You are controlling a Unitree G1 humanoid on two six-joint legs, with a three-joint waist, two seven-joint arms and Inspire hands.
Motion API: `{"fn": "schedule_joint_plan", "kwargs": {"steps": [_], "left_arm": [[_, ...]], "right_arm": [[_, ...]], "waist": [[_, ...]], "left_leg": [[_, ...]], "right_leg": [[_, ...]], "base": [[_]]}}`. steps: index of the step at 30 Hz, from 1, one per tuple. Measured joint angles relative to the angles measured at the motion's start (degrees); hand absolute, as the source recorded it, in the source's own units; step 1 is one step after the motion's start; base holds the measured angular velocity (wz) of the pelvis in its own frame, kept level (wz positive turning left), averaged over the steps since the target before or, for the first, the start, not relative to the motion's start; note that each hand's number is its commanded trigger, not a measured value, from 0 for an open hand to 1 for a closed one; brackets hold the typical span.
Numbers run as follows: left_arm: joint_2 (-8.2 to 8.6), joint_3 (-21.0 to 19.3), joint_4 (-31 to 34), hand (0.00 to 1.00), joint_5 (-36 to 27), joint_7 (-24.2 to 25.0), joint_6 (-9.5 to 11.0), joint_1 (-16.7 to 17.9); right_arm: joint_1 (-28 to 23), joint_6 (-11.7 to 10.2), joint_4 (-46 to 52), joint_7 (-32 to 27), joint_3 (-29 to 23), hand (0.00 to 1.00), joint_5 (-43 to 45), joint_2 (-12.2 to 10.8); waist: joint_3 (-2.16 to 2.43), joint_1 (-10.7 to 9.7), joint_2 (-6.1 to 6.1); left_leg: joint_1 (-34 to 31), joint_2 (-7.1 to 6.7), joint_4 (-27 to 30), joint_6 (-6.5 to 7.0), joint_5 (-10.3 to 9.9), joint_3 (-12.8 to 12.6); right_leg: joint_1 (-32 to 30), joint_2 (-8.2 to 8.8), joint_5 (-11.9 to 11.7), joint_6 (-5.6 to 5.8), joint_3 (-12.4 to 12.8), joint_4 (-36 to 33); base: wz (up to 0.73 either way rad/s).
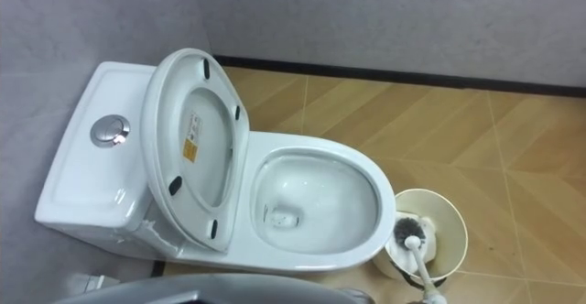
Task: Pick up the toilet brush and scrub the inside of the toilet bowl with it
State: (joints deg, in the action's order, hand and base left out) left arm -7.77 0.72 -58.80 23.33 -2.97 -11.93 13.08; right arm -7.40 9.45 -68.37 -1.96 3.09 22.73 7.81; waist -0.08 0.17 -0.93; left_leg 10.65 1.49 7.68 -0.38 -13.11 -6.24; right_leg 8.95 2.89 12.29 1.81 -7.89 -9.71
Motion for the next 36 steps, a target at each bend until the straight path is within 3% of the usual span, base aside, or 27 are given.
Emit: {"fn": "schedule_joint_plan", "kwargs": {"steps": [5, 9, 18, 27, 36], "left_arm": [[0.12, -0.03, -0.28, 0.00, 0.03, -1.95, 1.96, -0.13], [0.05, -0.06, -0.30, 0.00, 0.03, -3.13, 2.98, -0.48], [-0.05, -0.77, -0.11, 0.00, -0.02, -3.13, 5.45, -0.34], [-0.15, -2.91, 1.63, 0.00, -0.58, -3.86, 8.92, -0.70], [-0.23, -3.27, 2.71, 0.00, -1.66, -5.49, 10.40, -3.34]], "right_arm": [[0.36, -2.88, 3.40, -4.38, -1.32, 0.00, -0.47, -0.01], [0.83, -6.73, 7.51, -7.88, -2.21, 0.00, -2.91, -0.04], [1.06, -10.83, 10.54, -12.86, -2.40, 0.00, -6.21, -0.21], [1.41, -12.82, 9.51, -18.11, -5.96, 0.00, -10.23, 0.02], [3.15, -13.70, 4.06, -21.02, -6.99, 0.00, -12.22, 1.22]], "waist": [[-0.12, -0.05, 0.60], [-0.09, 0.01, 0.64], [-0.06, -0.04, 0.27], [0.10, -0.06, 0.76], [0.42, -0.08, 1.40]], "left_leg": [[-0.32, 0.01, -0.01, 0.00, 0.00, 0.03], [-1.44, 0.03, 0.14, 0.00, 0.02, -0.04], [-3.05, 0.04, 1.33, 0.00, 0.02, -0.10], [-5.42, 0.09, 1.73, -0.01, 0.03, 0.09], [-10.38, 0.09, 2.61, 0.14, 0.20, 0.37]], "right_leg": [[-0.31, 0.00, -0.01, 0.00, -0.10, -0.06], [-0.95, -0.01, -0.08, -0.07, -0.12, -0.08], [-2.11, 0.07, -0.11, -0.12, -0.13, -0.05], [-4.37, 0.08, -0.52, -0.23, -0.31, -0.05], [-8.84, 0.12, -1.38, -0.27, -0.85, -0.25]], "base": [[0.00], [0.00], [0.00], [0.01], [0.00]]}}
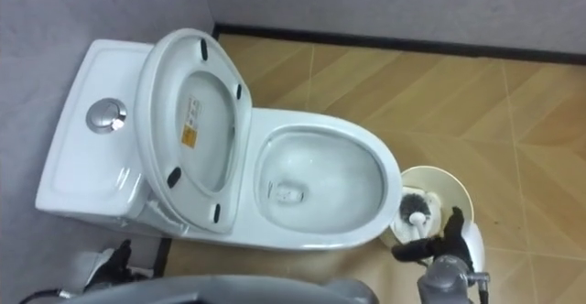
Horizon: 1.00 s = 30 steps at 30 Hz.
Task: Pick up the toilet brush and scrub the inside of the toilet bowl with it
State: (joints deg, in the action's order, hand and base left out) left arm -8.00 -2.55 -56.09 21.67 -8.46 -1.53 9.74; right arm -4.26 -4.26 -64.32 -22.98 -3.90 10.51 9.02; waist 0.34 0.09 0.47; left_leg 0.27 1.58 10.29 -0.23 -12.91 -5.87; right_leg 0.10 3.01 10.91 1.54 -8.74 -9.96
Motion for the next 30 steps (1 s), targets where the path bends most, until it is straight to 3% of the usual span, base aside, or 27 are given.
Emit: {"fn": "schedule_joint_plan", "kwargs": {"steps": [4, 12, 17, 21, 26, 30], "left_arm": [[0.02, 0.25, -0.19, 0.00, -3.83, -0.74, 0.73, -1.97], [0.27, 2.02, -0.91, 0.00, -8.63, -1.03, 1.35, -6.16], [0.20, 3.51, -1.42, 0.00, -9.77, -1.06, 1.55, -8.38], [0.45, 6.25, -1.18, 0.00, -15.61, -1.01, 1.88, -11.07], [0.31, 7.45, 0.27, 0.00, -21.98, -1.05, 1.93, -14.41], [0.08, 11.06, 2.65, 0.00, -28.21, -0.84, 1.87, -15.83]], "right_arm": [[0.68, 0.00, -1.07, -1.87, 0.02, 0.00, -0.22, 0.25], [5.55, -0.07, -4.11, -6.13, 0.13, 0.00, -2.71, 1.36], [9.36, -0.11, -8.63, -6.82, 0.29, 0.00, -4.86, 1.92], [13.16, -0.06, -8.93, -6.96, 0.16, 0.00, -8.10, 2.96], [16.38, 0.20, -9.37, -7.90, 0.48, 0.00, -11.93, 4.17], [18.63, 1.47, -9.44, -8.27, 2.09, 0.00, -15.32, 5.48]], "waist": [[-0.03, -0.10, 0.34], [-0.94, -0.16, 1.43], [-1.19, 0.10, 1.64], [-2.02, 0.04, 1.89], [-2.25, 0.34, 1.59], [-2.28, 0.30, 1.59]], "left_leg": [[-2.80, -0.01, 1.00, 0.02, 0.01, 0.54], [-9.88, -0.42, 3.67, 0.50, 0.35, 1.24], [-13.69, -0.45, 5.93, 0.57, 0.38, 1.31], [-19.83, -0.96, 9.16, 1.07, 0.67, 1.22], [-27.94, -1.51, 14.85, 1.61, 0.57, 1.05], [-34.89, -1.42, 20.35, 2.53, -0.11, 1.12]], "right_leg": [[-2.69, 0.16, -0.01, -0.02, -0.48, -1.11], [-10.08, 1.05, -0.06, -0.09, -0.85, -4.79], [-13.52, 1.38, -0.04, -0.09, -1.05, -6.98], [-20.38, 2.52, 0.15, -0.09, -0.97, -11.61], [-28.62, 3.92, 0.79, -0.24, -0.52, -17.74], [-35.09, 5.01, 2.32, -0.56, -0.60, -22.71]], "base": [[0.05], [0.03], [0.04], [0.00], [0.04], [0.10]]}}
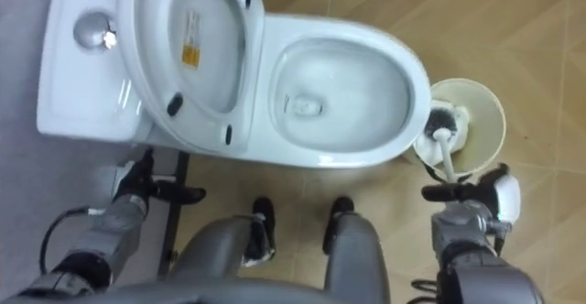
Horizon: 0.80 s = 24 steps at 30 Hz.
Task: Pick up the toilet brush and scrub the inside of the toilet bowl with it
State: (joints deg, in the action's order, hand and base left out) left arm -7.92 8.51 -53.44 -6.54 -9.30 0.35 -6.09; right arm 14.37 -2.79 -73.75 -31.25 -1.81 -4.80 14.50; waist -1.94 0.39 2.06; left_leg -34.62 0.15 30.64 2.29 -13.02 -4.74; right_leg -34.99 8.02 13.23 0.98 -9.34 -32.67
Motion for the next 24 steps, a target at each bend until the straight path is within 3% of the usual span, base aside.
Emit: {"fn": "schedule_joint_plan", "kwargs": {"steps": [3, 7, 10, 17, 24], "left_arm": [[0.05, 1.31, 1.88, 0.00, -0.95, 0.32, -0.03, -0.47], [-0.09, 1.84, 2.89, 0.00, -3.67, 1.02, -0.04, -0.69], [0.13, 3.14, 4.18, 0.00, -7.18, 1.35, -0.05, -1.14], [-0.31, 5.87, 8.83, 0.00, -11.80, 1.56, -0.10, -1.87], [-1.85, 7.45, 12.02, 0.00, -16.57, 2.73, -0.10, -2.11]], "right_arm": [[1.10, 1.06, 0.06, -0.19, 0.59, 0.00, -2.07, 0.83], [2.86, 1.69, 0.09, -1.08, 0.59, 0.00, -2.71, 1.82], [4.15, 2.60, 0.06, -2.12, 0.58, 0.00, -2.57, 3.31], [5.60, 3.63, 0.09, -2.64, 3.90, 0.00, -5.84, 6.57], [6.36, 4.48, 0.45, -1.06, 5.14, 0.00, -7.38, 7.96]], "waist": [[-0.07, 0.11, 0.01], [-0.10, 0.34, 0.19], [-0.20, 1.54, 0.46], [-0.28, 2.87, 0.55], [-0.39, 3.14, 0.99]], "left_leg": [[-4.88, -0.15, 3.20, 0.16, -0.28, 0.02], [-10.33, -0.03, 6.17, 0.25, -0.18, -0.01], [-15.16, -0.04, 9.21, 0.26, -0.21, -0.12], [-23.80, 0.02, 16.40, -0.03, -1.86, -0.14], [-30.34, 0.10, 24.41, -0.49, -4.78, -0.14]], "right_leg": [[-4.92, 0.90, 0.62, -0.25, -0.04, -4.14], [-10.43, 0.90, 0.65, -0.44, 0.57, -7.10], [-15.30, 1.02, 0.85, -0.84, 0.94, -10.00], [-24.46, 2.33, 3.31, -2.05, 1.42, -18.62], [-31.19, 3.49, 6.59, -3.38, 1.53, -27.02]], "base": [[0.12], [0.01], [0.00], [0.07], [0.03]]}}
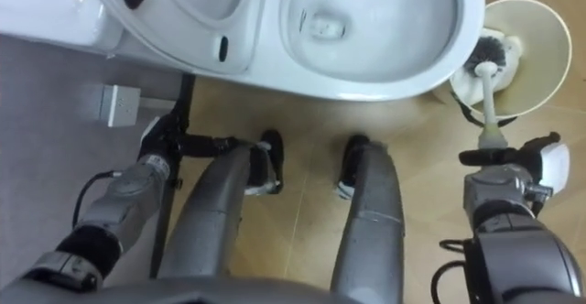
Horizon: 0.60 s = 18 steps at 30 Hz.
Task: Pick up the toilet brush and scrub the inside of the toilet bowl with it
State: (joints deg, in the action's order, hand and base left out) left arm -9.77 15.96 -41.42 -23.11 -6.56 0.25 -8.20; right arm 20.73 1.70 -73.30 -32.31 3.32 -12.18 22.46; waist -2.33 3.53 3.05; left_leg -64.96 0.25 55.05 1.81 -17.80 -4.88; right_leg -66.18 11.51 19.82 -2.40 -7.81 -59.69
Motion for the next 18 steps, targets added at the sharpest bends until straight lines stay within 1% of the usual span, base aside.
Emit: {"fn": "schedule_joint_plan", "kwargs": {"steps": [2, 6, 7, 9, 11, 12, 13, 14, 18], "left_arm": [[-0.27, 0.00, 0.60, 0.00, 0.00, 0.04, 0.00, -0.17], [-0.46, 0.00, 1.17, 0.00, 0.07, 0.55, -0.04, -0.46], [-0.46, 0.00, 1.17, 0.00, 0.07, 0.55, -0.10, -0.52], [-0.46, 0.04, 1.68, 0.00, 0.05, 0.55, -0.37, -0.51], [-0.47, 0.09, 2.53, 0.00, 0.05, 0.55, -0.65, -0.39], [-0.47, 0.33, 2.84, 0.00, 0.03, 0.54, -0.79, -0.36], [-0.47, 0.46, 3.21, 0.00, 0.03, 0.54, -0.94, -0.26], [-0.47, 0.76, 3.54, 0.00, 0.03, 0.59, -1.09, -0.23], [-0.47, 1.23, 3.73, 0.00, 0.12, 1.06, -1.24, -0.13]], "right_arm": [[0.12, 0.75, -0.07, 0.13, 0.59, 0.00, -0.09, 0.34], [0.15, 1.27, -0.29, 1.44, 2.30, 0.00, -0.75, 0.48], [0.16, 1.53, -0.30, 1.68, 2.31, 0.00, -0.75, 0.49], [0.00, 2.16, -0.74, 3.12, 4.12, 0.00, -1.01, 0.94], [-0.09, 2.32, -1.24, 4.13, 5.26, 0.00, -1.00, 1.38], [-0.09, 2.92, -1.31, 4.89, 5.79, 0.00, -0.98, 1.62], [-0.09, 3.10, -1.31, 5.16, 6.01, 0.60, -0.98, 1.73], [-0.14, 3.31, -1.33, 5.72, 6.50, 1.00, -0.99, 1.95], [-0.25, 3.39, -1.46, 8.06, 6.77, 1.00, -0.91, 2.15]], "waist": [[0.00, 0.15, 0.05], [-0.03, 1.02, 0.10], [-0.03, 1.06, 0.10], [-0.03, 1.34, 0.24], [-0.03, 1.37, 0.27], [-0.03, 1.37, 0.26], [-0.03, 1.36, 0.26], [-0.03, 1.37, 0.26], [-0.03, 1.33, 0.26]], "left_leg": [[-1.58, -0.15, 1.58, -0.07, -0.51, -0.09], [-3.63, -0.02, 4.39, -0.29, -1.60, -0.35], [-3.75, -0.01, 4.67, -0.25, -1.71, -0.39], [-4.21, 0.04, 5.93, -0.40, -2.24, -0.12], [-4.55, -0.03, 6.57, -0.39, -2.46, 0.01], [-4.57, -0.07, 6.71, -0.40, -2.55, 0.02], [-4.55, -0.09, 6.71, -0.40, -2.55, 0.01], [-4.52, -0.07, 6.71, -0.39, -2.56, -0.03], [-4.53, -0.17, 6.94, -0.41, -2.64, -0.01]], "right_leg": [[-1.80, 0.37, 0.69, -0.17, 0.30, -1.95], [-4.18, 0.54, 1.93, -0.50, 0.88, -5.06], [-4.32, 0.61, 2.13, -0.54, 0.93, -5.43], [-4.53, 0.87, 2.82, -0.75, 0.87, -6.57], [-4.76, 1.09, 3.24, -0.73, 0.85, -7.31], [-4.79, 1.36, 3.33, -0.73, 0.87, -7.51], [-4.79, 1.39, 3.34, -0.72, 0.90, -7.56], [-4.82, 1.39, 3.39, -0.64, 1.01, -7.67], [-4.84, 1.40, 3.52, -0.62, 1.06, -7.92]], "base": [[0.08], [0.01], [0.05], [0.06], [0.07], [0.06], [0.03], [0.04], [0.01]]}}
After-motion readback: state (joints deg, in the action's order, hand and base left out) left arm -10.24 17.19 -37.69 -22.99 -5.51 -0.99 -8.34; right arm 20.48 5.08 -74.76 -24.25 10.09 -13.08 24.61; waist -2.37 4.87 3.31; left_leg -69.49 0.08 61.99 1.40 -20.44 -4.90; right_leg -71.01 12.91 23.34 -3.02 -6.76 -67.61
